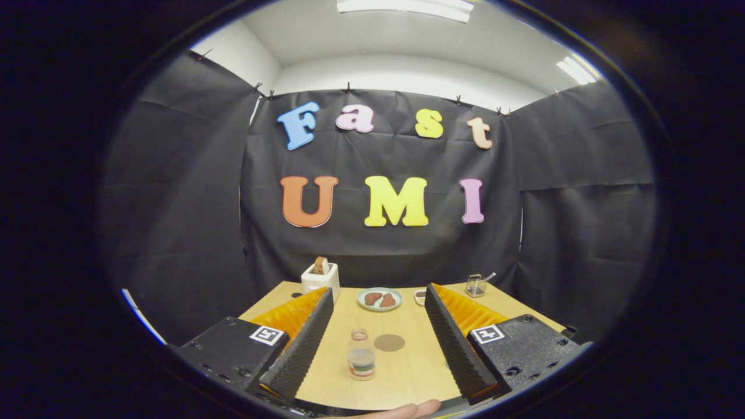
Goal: Take the bottle from table, then pour the juice into the cup, finally place the bottle on the coaster
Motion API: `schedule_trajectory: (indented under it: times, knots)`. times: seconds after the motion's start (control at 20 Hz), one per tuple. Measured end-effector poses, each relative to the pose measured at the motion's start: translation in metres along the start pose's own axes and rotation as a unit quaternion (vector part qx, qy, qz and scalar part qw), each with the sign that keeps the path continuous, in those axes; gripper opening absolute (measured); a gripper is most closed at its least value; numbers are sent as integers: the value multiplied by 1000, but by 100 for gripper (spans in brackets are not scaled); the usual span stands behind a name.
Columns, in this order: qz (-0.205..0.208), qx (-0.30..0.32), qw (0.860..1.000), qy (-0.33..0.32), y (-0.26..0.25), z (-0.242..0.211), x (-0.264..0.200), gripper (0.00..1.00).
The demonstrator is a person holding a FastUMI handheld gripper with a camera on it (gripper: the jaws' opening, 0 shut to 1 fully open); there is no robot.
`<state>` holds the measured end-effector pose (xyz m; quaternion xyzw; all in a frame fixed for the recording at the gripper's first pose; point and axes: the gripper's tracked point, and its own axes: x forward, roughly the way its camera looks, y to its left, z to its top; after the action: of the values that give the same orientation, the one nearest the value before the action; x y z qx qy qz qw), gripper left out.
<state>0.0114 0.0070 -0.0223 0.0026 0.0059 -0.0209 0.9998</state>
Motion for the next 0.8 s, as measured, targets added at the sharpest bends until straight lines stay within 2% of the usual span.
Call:
schedule_trajectory:
  times: [0.25, 0.55, 0.8]
  knots:
    - [-1, -7, 1000, -17, 10, -6, 0, 100]
    - [20, 11, 1000, -16, 31, -27, 5, 100]
    - [19, 6, 1000, -12, 41, -52, 13, 100]
